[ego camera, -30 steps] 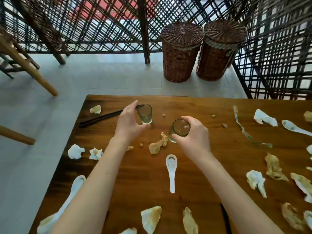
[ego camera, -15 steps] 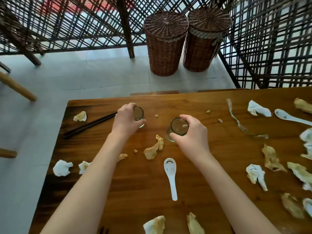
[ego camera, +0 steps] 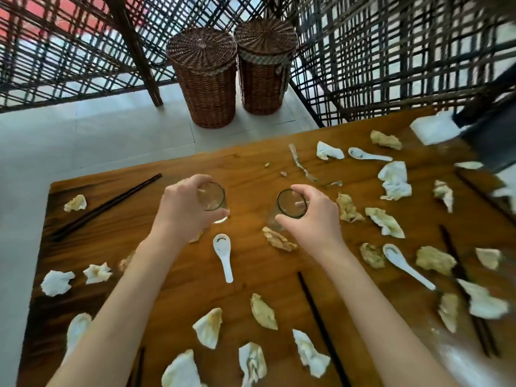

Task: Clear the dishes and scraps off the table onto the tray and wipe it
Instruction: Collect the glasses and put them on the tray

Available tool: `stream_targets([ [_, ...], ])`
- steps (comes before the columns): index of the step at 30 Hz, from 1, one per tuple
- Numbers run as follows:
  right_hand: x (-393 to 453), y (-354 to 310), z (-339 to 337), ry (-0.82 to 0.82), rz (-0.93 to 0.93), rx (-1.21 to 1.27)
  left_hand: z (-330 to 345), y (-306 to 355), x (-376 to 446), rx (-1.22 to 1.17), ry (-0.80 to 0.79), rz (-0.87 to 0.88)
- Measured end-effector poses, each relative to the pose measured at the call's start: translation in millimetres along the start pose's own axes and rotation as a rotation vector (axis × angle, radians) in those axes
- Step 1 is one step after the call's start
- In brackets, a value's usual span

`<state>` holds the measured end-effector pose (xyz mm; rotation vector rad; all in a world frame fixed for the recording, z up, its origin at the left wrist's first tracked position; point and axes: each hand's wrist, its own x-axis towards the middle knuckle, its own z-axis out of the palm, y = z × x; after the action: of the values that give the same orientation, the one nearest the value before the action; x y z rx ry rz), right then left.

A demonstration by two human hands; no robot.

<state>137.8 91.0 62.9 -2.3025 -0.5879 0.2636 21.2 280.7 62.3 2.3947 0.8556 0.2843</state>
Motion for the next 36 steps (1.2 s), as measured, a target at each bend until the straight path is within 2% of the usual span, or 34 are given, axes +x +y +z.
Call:
stream_targets([
  [6,-35.4,53.5,-92.8,0.039,0.07,-0.039,27.4,102.0,-36.1,-0.053,-0.094,0.127],
  [13,-88.5,147.9,-216.7,0.097,0.15,-0.041,100.3,244.1,-87.2,-0.067,-0.201,0.289],
  [21,-133.1,273.6,-363.0,0.122,0.113,-0.101,208.2,399.1,-150.2,-0.075,-0.25,0.313],
  [27,-151.5,367.1,-440.1,0.15,0.179,-0.086,279.6,497.4,-184.4,-0.108,-0.315,0.351],
  [36,-117.4,496.3,-545.5,0.168,0.259,-0.105,385.3,618.1,-175.4,-0.088,-0.383,0.401],
])
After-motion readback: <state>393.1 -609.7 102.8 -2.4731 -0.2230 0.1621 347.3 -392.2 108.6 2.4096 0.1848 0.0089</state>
